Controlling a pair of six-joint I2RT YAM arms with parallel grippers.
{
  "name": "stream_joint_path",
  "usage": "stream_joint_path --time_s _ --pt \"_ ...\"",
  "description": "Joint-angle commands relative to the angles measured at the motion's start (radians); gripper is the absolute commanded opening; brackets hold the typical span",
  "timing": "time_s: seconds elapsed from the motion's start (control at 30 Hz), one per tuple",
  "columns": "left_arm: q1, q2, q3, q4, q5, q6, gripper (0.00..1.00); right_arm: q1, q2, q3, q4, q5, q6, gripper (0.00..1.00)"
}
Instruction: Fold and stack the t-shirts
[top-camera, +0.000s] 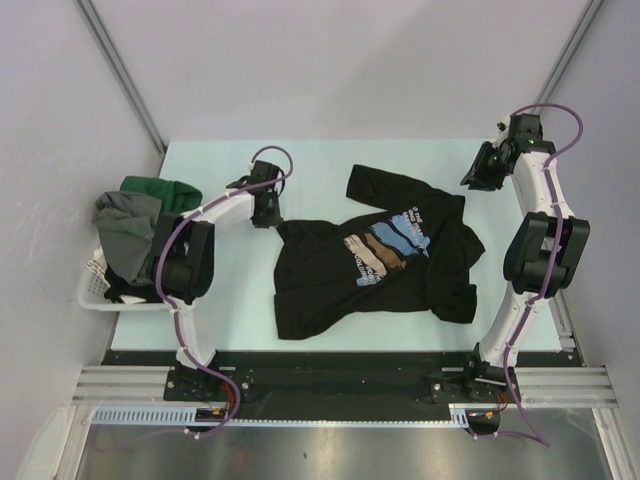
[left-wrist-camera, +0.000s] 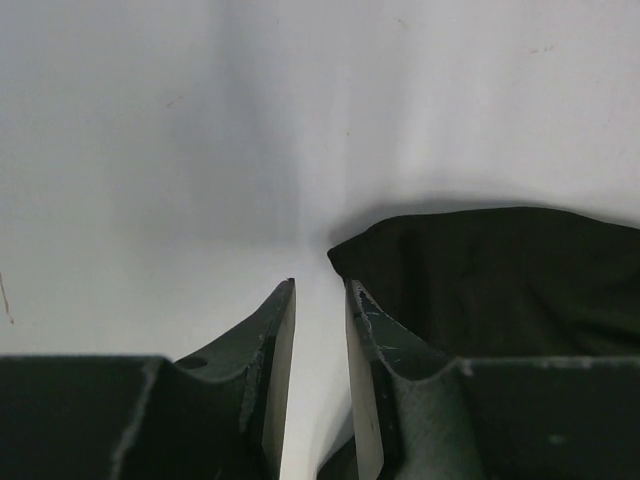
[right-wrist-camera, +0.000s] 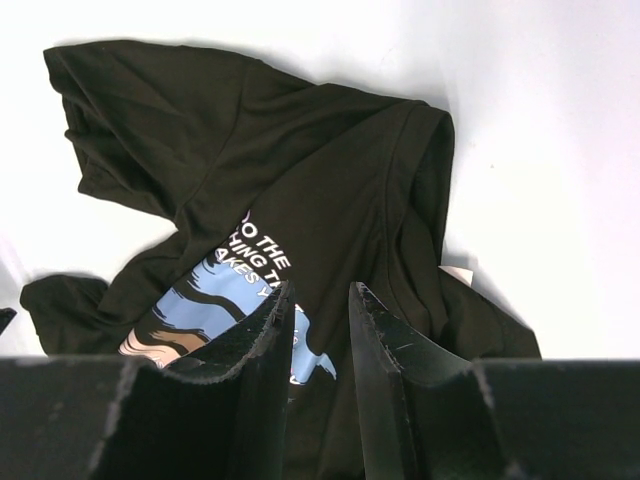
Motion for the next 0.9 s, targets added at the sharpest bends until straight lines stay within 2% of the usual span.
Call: stream_joint_path --time_s 0.0,0.3,0.87 --pt "-0.007 -0.050 -0.014 0.003 0.016 -0.026 0.32 0.003 -0.003 0.034 0.006 -0.022 0.004 0.34" --pt "-0.029 -0.016 -0.014 0.015 0.030 -0.034 0.34 0.002 -0.020 0.025 0.009 -0.027 0.003 0.34" --pt "-0.042 0.096 0.098 0.002 0.013 -0.024 0.35 -0.023 -0.038 0.005 0.012 -0.031 0.000 0.34"
